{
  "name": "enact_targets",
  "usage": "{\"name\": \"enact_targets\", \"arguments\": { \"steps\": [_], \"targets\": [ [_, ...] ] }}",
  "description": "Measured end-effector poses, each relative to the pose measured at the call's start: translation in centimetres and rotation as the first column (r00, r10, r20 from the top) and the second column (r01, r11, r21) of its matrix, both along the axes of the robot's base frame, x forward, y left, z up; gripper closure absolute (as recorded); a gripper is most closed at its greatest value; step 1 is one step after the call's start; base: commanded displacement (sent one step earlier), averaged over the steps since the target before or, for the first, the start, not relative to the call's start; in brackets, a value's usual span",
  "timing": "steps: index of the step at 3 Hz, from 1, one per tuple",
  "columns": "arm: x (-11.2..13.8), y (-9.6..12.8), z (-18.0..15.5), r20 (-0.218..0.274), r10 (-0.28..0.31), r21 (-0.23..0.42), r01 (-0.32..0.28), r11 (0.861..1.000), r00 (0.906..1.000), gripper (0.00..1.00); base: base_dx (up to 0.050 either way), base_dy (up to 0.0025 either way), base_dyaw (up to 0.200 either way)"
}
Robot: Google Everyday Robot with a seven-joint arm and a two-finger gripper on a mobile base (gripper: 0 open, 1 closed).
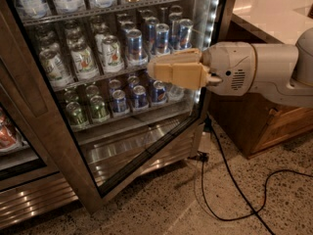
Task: Open right fridge door
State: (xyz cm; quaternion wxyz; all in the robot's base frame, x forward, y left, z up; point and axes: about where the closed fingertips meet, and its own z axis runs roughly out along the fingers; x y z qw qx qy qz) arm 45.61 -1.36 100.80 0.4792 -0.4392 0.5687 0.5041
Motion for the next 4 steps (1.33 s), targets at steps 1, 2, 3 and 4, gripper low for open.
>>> {"name": "enact_targets", "arguments": {
  "steps": [1, 2, 3, 4],
  "targets": [
    [-6.1, 1.1, 0.6, -0.018, 0.018, 0.031, -0.018, 0.999, 0.9997, 1.0, 0.0, 0.0, 0.0],
    [-11.4, 1.0, 1.2, -0.047, 0.036, 0.035, -0.034, 0.999, 0.9983, 1.0, 0.0, 0.0, 0.0],
    [-11.2, 1.2, 1.7, -0.046, 0.046, 0.03, -0.045, 0.999, 0.9979, 1.0, 0.0, 0.0, 0.0],
    [-9.6, 0.7, -0.2, -0.048, 0.039, 0.011, -0.039, 0.999, 0.9981, 1.0, 0.0, 0.0, 0.0]
  ]
}}
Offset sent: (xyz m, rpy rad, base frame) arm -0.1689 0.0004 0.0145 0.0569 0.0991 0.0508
